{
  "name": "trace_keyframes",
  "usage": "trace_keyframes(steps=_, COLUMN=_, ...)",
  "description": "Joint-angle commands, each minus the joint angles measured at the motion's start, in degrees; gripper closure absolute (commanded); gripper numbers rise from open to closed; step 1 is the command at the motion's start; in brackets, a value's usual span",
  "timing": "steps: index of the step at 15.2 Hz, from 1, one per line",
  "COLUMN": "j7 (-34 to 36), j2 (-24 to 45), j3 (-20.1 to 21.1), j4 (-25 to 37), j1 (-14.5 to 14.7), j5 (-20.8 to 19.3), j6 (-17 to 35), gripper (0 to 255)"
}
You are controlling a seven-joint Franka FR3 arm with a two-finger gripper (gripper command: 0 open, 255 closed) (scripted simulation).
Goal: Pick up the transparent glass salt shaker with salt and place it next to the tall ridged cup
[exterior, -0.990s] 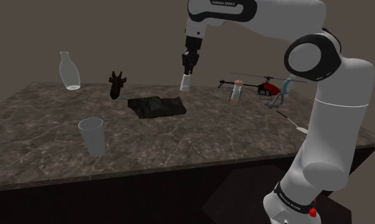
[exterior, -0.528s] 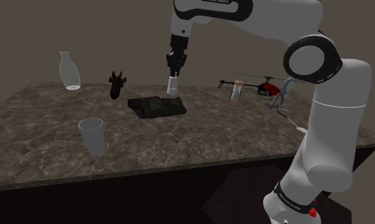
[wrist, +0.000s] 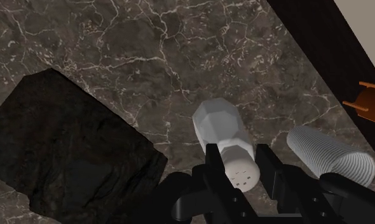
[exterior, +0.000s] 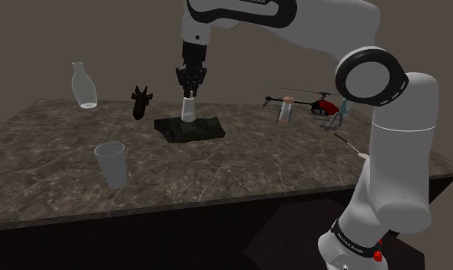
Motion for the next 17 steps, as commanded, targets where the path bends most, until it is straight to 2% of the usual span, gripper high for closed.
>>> trace_keyframes(steps=1, j7=2.64, j2=2.25, j3=0.8, j4=3.32, j1=1.69, j5=-0.2, j6=-0.83, gripper=255)
trace_keyframes(steps=6, j7=8.47, j2=9.06, j3=2.35, j4=13.85, j1=5.74, j5=-0.79, j6=-4.04, gripper=255)
trace_keyframes(steps=9, j7=11.79, j2=15.61, j3=3.04, j4=24.59, j1=8.14, j5=-1.15, j6=-7.95, gripper=255)
trace_keyframes(steps=12, j7=11.44, j2=12.84, j3=2.96, j4=17.5, j1=8.24, j5=-1.15, j6=-3.65, gripper=255)
trace_keyframes(steps=17, j7=11.0, j2=10.2, j3=2.9, j4=9.22, j1=8.35, j5=-1.15, j6=1.97, gripper=255)
